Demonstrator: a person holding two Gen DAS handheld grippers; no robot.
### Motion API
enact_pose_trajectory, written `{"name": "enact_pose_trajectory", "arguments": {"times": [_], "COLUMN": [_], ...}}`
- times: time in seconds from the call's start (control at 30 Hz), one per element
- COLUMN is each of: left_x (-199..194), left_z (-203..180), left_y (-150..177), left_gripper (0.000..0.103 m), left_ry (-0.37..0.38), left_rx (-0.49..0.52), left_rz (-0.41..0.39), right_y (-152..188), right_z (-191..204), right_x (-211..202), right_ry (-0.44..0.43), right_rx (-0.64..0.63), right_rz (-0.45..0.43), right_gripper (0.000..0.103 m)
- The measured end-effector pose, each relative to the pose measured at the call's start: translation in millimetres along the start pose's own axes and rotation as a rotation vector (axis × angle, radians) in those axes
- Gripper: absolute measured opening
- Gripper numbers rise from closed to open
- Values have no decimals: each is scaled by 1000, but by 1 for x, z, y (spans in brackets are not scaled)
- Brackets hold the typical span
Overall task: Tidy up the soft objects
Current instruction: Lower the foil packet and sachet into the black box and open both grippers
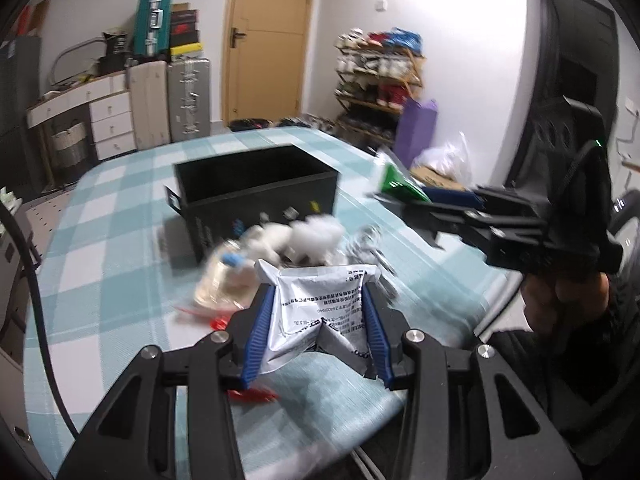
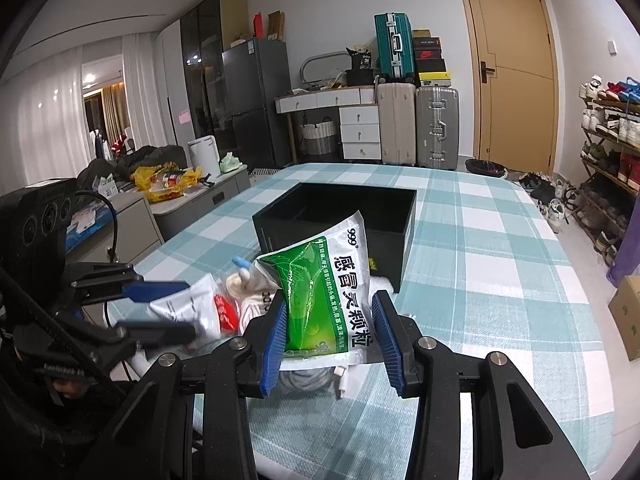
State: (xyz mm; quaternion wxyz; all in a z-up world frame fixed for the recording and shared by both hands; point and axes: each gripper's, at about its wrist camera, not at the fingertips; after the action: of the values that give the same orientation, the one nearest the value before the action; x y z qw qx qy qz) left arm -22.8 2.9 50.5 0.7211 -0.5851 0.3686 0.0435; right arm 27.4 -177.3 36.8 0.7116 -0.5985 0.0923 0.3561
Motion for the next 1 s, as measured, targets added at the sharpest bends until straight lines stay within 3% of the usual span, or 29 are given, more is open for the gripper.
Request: {"name": "enact_pose_trajectory", "arguments": {"times": [0.43,0.6,1.0], "left_x": [6,16,56], "left_z": [49,62,89], "left_y": [-35,-51,-78], "left_gripper": [43,43,43], "left_ry": [-146,-161,-181], "left_rx": [-108,-120,-164], "left_rz": [-98,-112,-108], "right_y": [-44,-59,-87], "right_z": [-4,-8,-14], "right_x": [-2,1,36], "right_ry": [-37,-63,-37], "right_rx": [36,67,69], "right_rz": [-58,-73,-45], "right_gripper": [42,42,42]}}
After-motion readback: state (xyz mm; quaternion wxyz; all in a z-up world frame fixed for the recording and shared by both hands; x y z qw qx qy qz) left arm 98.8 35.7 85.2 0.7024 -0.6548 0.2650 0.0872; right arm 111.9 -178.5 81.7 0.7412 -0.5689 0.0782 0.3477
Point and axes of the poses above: each gripper's, at about its wrist camera, not at the fingertips, and x roughly the way its jaws point, z to its left, y to its underside, and after that the axes turned 12 degrees about x, right-handed
